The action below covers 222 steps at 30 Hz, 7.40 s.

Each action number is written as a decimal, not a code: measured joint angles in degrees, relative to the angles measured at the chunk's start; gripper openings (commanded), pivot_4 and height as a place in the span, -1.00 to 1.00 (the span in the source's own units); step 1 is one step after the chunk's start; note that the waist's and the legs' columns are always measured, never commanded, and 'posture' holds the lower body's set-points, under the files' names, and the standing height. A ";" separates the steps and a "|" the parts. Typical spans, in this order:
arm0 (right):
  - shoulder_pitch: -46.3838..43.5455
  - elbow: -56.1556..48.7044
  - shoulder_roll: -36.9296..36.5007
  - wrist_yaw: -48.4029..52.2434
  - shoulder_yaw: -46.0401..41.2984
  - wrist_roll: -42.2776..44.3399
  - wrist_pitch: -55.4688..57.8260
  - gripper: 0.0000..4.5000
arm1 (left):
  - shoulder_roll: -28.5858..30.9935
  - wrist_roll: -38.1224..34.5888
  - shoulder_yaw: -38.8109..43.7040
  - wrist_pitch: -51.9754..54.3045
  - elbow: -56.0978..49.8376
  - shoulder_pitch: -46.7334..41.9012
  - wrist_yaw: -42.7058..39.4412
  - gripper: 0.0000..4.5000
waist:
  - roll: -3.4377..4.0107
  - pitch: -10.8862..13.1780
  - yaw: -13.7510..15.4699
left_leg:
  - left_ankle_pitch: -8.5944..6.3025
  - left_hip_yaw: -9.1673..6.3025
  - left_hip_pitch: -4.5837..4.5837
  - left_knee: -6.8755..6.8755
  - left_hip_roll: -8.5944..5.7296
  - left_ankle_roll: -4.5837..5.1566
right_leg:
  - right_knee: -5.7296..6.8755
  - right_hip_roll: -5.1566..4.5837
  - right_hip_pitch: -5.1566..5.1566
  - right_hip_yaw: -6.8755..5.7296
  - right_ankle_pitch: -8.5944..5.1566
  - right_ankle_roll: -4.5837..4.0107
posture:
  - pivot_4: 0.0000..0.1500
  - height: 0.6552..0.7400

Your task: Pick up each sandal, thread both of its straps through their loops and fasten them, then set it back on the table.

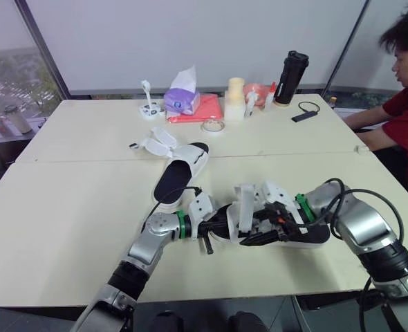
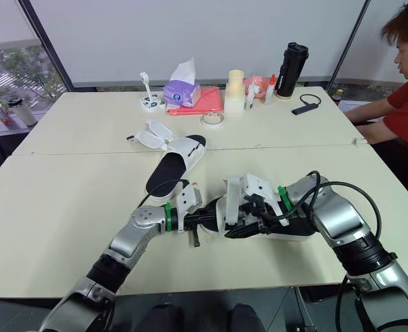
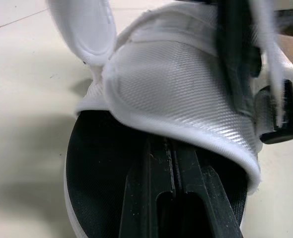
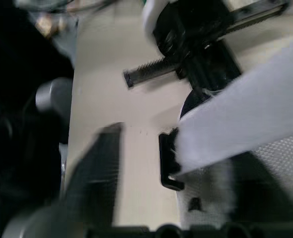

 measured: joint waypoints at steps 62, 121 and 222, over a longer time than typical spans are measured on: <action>1.40 -8.54 -3.67 -11.77 -5.28 17.96 12.13 -0.98 | 0.18 0.00 -0.54 -0.04 -0.19 -0.15 -0.23 -1.00 | -0.02 0.01 0.10 | 0.00 0.01 -0.21 -0.04 0.03 0.00 | -0.11 0.10 -0.19 0.01 -0.02 -0.01 | 1.00 1.00; 21.60 -23.81 11.48 -45.76 -14.56 35.07 21.71 0.05 | 0.26 -0.47 -0.48 -0.42 0.93 -0.43 -0.78 -1.00 | -0.05 -0.02 -0.04 | 0.00 -0.02 -0.36 -0.02 0.09 0.00 | -0.14 0.12 -0.28 0.01 -0.03 -0.02 | 1.00 1.00; -4.54 6.76 -2.68 -5.70 -4.60 20.45 18.98 -0.96 | 0.38 -0.97 -0.32 -2.15 0.83 0.65 0.98 -1.00 | 0.16 -0.41 -0.18 | -0.02 0.01 -0.88 -0.36 0.09 -0.03 | -0.88 -0.71 -0.60 -0.04 0.06 -0.17 | 1.00 1.00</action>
